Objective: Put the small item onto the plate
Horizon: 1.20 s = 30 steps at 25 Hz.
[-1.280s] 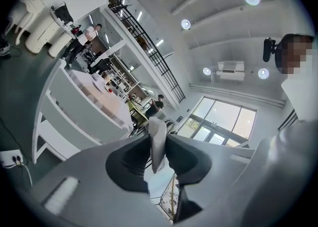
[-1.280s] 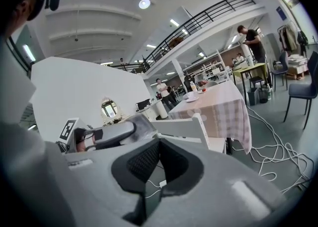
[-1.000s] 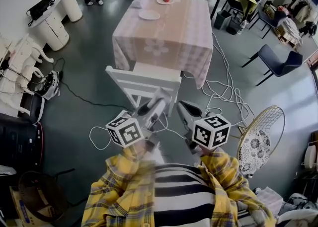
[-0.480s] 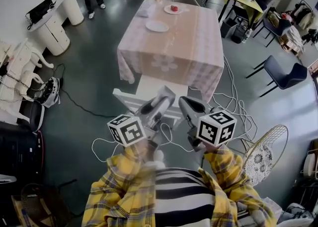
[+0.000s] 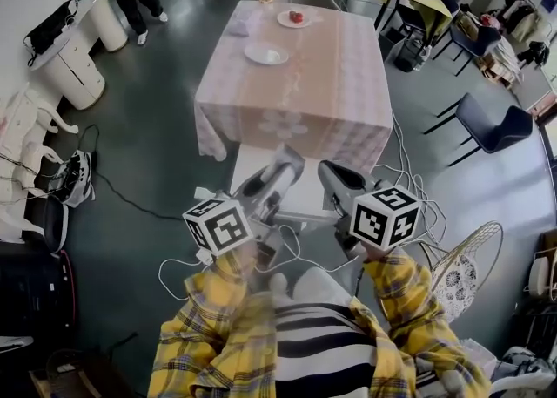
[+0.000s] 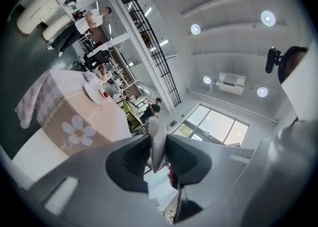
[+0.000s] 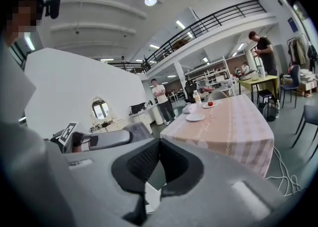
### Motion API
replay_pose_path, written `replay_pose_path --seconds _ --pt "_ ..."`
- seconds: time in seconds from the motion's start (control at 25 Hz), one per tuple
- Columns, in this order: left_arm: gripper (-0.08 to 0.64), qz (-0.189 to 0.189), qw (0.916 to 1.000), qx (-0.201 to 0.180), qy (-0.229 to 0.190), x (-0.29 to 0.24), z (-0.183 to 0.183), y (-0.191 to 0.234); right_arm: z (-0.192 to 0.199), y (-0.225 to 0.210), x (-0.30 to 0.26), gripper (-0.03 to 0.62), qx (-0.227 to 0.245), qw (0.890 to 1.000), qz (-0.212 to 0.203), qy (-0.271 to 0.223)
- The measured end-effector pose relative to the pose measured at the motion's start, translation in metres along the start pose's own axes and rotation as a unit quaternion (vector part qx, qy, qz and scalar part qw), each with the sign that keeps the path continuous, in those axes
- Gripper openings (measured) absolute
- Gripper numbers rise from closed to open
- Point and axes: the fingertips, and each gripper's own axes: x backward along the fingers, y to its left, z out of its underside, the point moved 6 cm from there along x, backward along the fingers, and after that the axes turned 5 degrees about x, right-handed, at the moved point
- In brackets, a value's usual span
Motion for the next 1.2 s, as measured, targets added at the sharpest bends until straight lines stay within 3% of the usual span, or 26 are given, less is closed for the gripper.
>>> replay_pose_path --seconds 0.32,0.48,0.92,1.2 --pt "0.087 -0.004 1.0 -0.007 -0.002 -0.036 -0.028 0.012 -0.033 -0.03 -0.035 -0.005 0.035 0.999 -0.002 0.0" --pt "0.087 -0.019 0.9996 -0.015 -0.011 -0.059 -0.049 0.027 -0.049 -0.053 -0.061 -0.005 0.047 0.999 -0.012 0.004" --pt "0.087 -0.069 0.9973 0.02 -0.018 -0.147 -0.085 0.084 -0.096 -0.14 -0.114 -0.005 0.069 0.997 -0.028 0.03" --pt "0.087 -0.107 0.9938 0.018 -0.024 -0.189 -0.105 0.122 -0.113 -0.179 -0.163 -0.005 0.069 0.995 -0.051 0.056"
